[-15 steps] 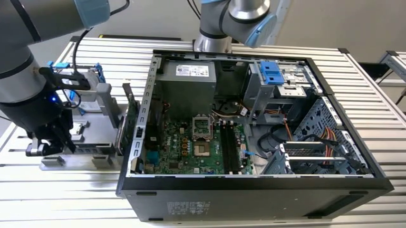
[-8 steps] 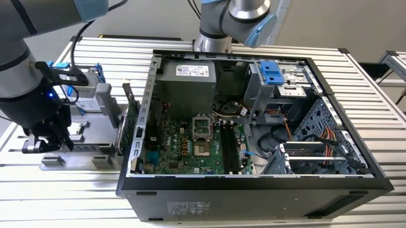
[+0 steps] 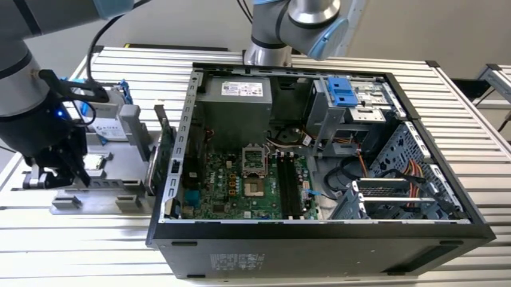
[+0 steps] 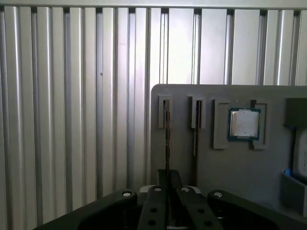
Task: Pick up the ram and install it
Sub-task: 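Pick up the ram and move it above insertion slot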
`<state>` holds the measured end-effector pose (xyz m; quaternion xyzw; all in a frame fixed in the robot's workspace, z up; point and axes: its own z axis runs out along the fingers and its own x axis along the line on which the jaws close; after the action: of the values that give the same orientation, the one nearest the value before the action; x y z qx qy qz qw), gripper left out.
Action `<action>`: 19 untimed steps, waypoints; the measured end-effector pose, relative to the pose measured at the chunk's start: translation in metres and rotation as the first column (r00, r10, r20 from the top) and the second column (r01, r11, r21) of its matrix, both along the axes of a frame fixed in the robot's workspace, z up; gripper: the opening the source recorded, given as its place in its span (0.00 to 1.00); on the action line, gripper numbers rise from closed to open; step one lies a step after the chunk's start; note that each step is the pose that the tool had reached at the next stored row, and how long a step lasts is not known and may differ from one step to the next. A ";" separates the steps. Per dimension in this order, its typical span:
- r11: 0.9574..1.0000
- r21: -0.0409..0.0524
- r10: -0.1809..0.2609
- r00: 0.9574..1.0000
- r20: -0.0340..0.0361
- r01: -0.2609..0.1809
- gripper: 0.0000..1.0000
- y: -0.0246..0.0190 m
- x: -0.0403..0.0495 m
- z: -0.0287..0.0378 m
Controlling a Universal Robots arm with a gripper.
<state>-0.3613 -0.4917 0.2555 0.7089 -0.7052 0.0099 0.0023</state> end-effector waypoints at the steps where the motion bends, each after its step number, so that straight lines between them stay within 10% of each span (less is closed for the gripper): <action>1: 1.000 0.000 0.000 1.000 0.000 0.000 0.00 0.0001 -0.0001 0.0013; 19: 1.000 0.003 -0.007 1.000 0.001 0.007 0.00 0.0000 -0.0006 0.0217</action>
<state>-0.3619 -0.4917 0.2773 0.7066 -0.7075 0.0090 0.0011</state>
